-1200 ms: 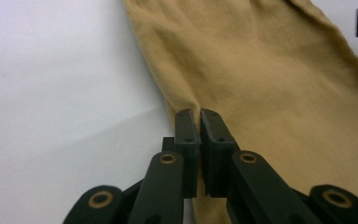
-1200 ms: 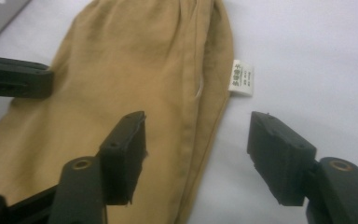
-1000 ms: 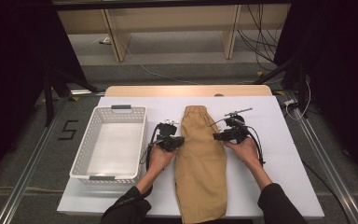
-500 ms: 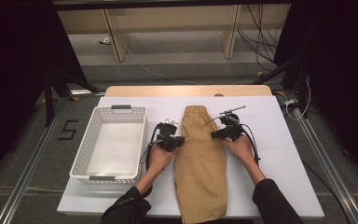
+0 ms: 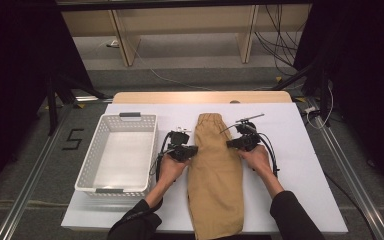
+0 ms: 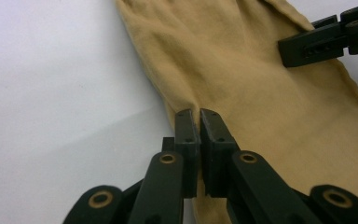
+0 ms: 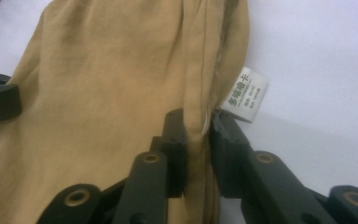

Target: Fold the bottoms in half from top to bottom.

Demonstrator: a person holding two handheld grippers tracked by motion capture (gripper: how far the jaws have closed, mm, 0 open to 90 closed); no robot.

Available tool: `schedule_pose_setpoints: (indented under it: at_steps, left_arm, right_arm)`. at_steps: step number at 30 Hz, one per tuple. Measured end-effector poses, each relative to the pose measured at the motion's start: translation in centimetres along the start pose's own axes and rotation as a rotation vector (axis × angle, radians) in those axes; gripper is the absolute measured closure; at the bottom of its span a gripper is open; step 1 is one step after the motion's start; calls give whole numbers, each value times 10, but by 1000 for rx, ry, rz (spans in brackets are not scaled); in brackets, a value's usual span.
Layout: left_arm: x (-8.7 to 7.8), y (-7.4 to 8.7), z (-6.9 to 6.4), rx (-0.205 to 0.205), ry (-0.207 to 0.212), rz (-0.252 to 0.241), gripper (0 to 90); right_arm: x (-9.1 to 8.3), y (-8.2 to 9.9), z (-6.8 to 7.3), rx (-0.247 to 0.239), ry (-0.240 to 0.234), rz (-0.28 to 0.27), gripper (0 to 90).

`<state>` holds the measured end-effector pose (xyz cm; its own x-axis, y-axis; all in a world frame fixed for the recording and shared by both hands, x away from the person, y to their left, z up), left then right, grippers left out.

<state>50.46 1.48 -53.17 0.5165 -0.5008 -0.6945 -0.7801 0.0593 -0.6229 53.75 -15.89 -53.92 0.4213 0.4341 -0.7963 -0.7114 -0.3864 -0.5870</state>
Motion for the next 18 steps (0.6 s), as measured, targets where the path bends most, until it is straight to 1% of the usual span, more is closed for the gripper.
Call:
schedule_pose_setpoints:
  at_steps: [2, 8, 10, 12, 13, 16, 18]
  left_arm:
    - [0, 0, 0, 1, 1, 0, 857]
    - [-2, -3, -1, -1, 15, -7, 856]
    - [-3, -4, -2, 6, 23, -18, 856]
    - [-4, -6, -3, 11, 34, -40, 856]
    - [-4, -6, -3, 16, 32, -40, 856]
    - [-4, -7, -2, 14, 33, -43, 856]
    - [-4, -7, -2, 18, 30, -53, 856]
  right_arm:
    - [-1, -1, 0, -3, -3, -4, 803]
    - [-5, -3, 1, -12, -9, -19, 827]
    - [-6, -4, 0, -20, -9, -25, 830]
    - [-9, -5, 0, -20, -7, -28, 832]
    - [-9, -6, -1, -23, -1, -32, 833]
    - [-13, -9, -2, -31, 4, -51, 834]
    - [-14, -11, -1, -41, 8, -63, 836]
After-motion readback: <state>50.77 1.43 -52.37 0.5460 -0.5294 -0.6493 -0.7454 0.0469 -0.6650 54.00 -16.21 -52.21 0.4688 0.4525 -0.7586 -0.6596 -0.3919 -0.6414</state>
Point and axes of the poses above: each handheld gripper's, and its own axes: x roughly forward along the jaws, y roughly out of its underside, z roughly to its left, the point moved 8 cm from there along x, roughly forward along the jaws, and after that the axes turned 10 degrees about -x, right-handed, at the moved point
